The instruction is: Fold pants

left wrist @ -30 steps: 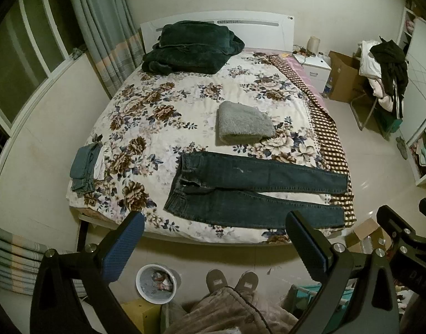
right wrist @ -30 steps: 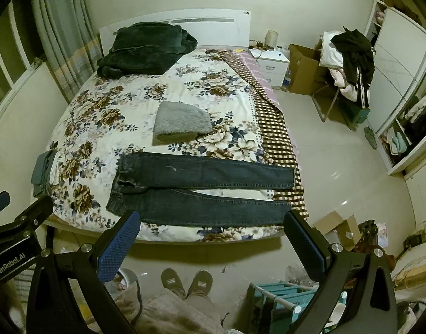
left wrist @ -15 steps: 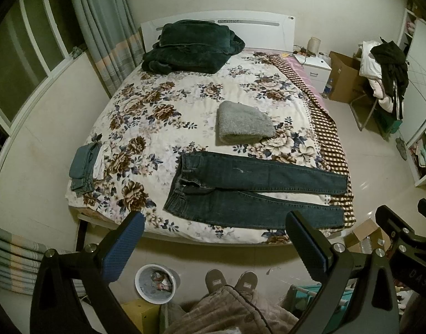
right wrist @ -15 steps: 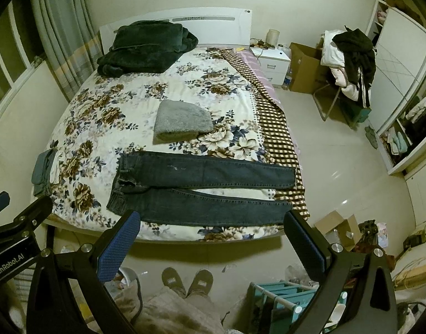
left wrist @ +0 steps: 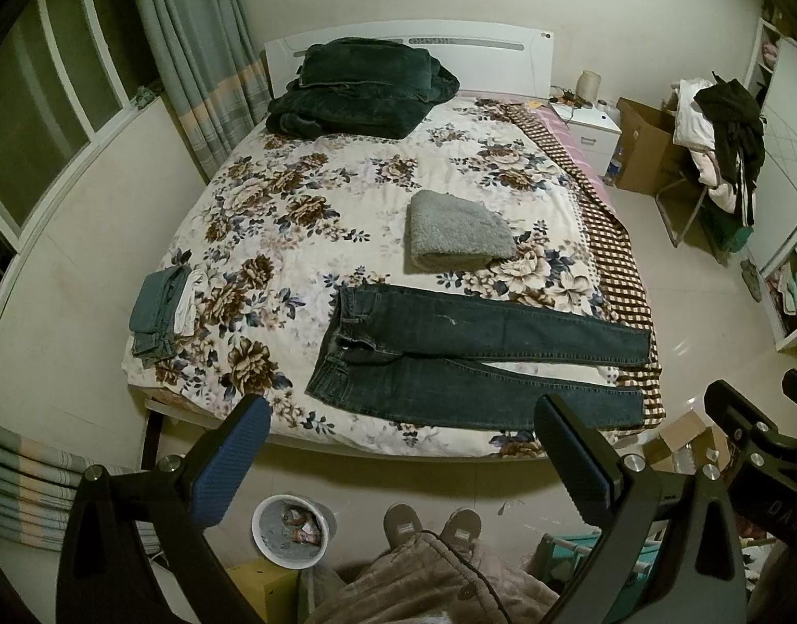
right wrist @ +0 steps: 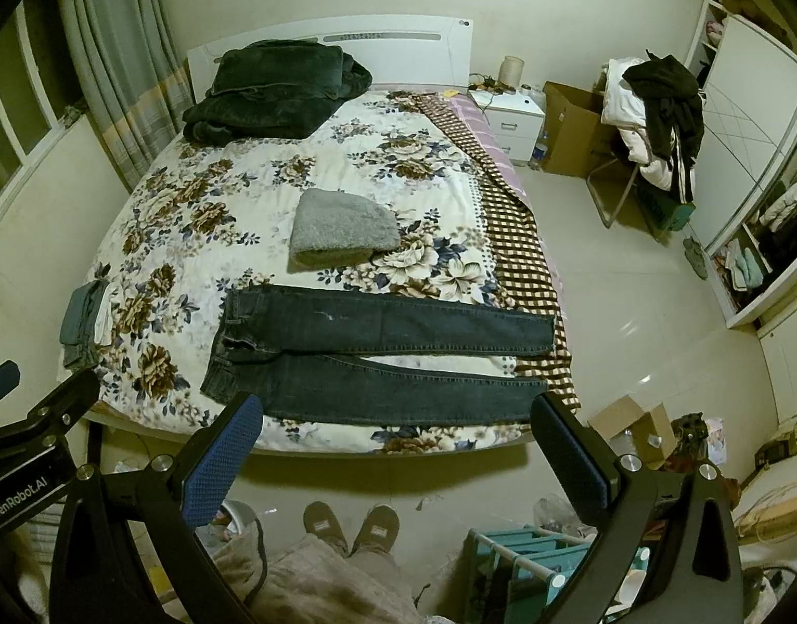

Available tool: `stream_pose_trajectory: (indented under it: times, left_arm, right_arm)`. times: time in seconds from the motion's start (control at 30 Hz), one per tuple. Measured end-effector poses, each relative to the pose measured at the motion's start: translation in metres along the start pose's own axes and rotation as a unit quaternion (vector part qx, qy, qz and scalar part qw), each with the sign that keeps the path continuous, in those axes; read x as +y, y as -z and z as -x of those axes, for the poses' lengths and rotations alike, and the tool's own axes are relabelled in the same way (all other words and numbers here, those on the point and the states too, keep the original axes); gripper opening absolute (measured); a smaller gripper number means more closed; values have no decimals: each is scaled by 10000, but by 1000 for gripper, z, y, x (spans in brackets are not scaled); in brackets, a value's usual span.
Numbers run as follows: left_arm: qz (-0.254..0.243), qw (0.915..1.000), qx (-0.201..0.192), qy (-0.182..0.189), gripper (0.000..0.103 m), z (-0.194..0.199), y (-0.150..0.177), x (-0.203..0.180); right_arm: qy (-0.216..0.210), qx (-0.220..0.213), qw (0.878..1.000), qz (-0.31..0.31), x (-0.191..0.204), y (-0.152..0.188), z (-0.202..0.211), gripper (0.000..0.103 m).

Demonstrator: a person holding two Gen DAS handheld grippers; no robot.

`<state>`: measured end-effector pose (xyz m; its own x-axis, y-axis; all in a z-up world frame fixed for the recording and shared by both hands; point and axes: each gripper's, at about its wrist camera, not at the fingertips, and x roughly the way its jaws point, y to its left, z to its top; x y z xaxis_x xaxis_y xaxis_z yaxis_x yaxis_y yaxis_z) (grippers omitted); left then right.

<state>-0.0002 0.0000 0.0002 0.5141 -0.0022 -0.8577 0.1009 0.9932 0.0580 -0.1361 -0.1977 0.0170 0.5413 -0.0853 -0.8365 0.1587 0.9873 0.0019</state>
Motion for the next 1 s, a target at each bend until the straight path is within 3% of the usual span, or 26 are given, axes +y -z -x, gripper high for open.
stream_pose_trajectory:
  times: [1.0]
  left_arm:
    - [9,10000,-7,10,103,0,0,0]
  right_arm:
    - [-49,8,10000,-19,3,1,1,103]
